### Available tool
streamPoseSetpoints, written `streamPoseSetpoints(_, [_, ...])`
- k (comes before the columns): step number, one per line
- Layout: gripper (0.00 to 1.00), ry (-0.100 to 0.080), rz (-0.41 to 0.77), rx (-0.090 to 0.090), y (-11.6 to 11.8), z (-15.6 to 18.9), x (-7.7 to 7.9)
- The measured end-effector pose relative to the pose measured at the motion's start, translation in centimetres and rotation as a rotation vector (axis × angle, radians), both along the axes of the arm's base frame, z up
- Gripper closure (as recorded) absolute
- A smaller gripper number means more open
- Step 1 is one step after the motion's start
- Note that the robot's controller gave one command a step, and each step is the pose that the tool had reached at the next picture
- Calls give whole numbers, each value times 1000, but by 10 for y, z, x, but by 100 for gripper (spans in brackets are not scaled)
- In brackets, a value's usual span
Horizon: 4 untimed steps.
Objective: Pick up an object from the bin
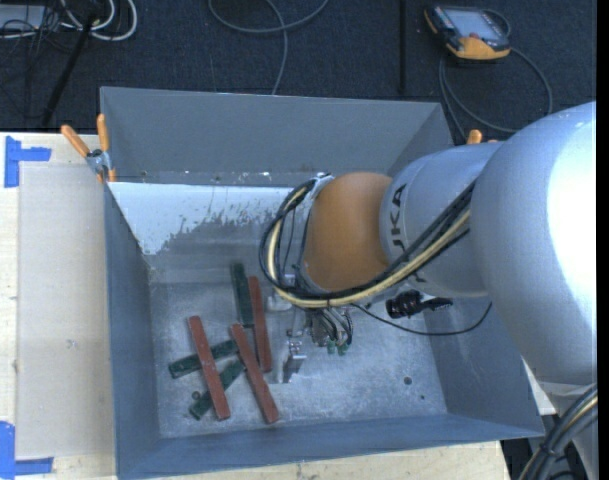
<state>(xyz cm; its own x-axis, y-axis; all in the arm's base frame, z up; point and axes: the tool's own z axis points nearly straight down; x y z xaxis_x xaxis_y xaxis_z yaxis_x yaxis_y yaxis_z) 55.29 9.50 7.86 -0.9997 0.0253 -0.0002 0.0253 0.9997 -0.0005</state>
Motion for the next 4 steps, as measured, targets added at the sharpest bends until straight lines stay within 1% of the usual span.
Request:
streamPoseSetpoints(1, [0,0,131,-2,13,0,1])
streamPoseSetpoints(2, [100,-3,243,2,100,1,-3])
streamPoseSetpoints(3, [100,-3,244,2,100,1,-3])
streamPoseSetpoints(4, [100,-5,308,1,82,165,4])
